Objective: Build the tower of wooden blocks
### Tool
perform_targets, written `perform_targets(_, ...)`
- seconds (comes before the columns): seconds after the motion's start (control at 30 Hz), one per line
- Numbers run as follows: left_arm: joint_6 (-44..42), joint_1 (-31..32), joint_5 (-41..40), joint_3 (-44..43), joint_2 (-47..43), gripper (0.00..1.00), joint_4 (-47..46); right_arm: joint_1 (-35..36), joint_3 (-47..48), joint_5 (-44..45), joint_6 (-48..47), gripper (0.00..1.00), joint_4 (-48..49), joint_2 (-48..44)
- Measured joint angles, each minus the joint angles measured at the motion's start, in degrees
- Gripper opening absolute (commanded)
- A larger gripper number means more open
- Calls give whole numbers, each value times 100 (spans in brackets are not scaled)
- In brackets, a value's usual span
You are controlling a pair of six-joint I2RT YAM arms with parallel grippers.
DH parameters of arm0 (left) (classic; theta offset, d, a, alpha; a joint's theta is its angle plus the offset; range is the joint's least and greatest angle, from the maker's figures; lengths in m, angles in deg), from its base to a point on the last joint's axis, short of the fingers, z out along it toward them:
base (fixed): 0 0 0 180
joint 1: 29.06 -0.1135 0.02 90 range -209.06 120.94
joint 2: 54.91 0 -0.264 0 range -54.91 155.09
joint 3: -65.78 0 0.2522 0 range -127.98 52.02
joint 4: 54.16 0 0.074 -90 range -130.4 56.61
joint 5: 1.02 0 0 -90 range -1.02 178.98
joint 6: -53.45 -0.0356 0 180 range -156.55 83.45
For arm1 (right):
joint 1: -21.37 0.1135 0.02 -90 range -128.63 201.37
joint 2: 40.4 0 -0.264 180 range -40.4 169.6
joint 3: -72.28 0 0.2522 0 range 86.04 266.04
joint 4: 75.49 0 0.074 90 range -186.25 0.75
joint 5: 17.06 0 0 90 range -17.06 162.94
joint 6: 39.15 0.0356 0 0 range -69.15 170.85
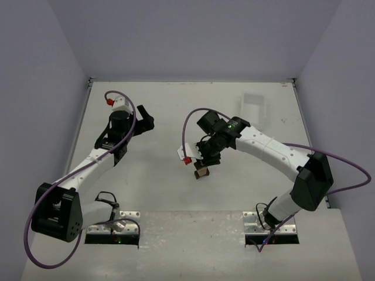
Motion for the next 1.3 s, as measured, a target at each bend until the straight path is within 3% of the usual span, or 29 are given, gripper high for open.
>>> perform_targets(0.87, -2, 0, 84, 0, 0, 100, -2, 0, -22, 107, -54, 53, 32, -13)
perform_targets(1.1, -4, 0, 107, 0, 0, 100, -2, 0, -25, 101, -48, 72, 13, -200)
perform_targets(1.13, -4, 0, 112, 0, 0, 100, -2, 0, -24, 101, -46, 78, 13, -240)
perform_targets(1.17, -4, 0, 120, 0, 0, 100, 0, 0, -7, 78, -38, 96, -15, -287)
perform_targets(1.3, -7, 0, 147, 0, 0, 100, 0, 0, 103, -63, 11, 99, -37, -528)
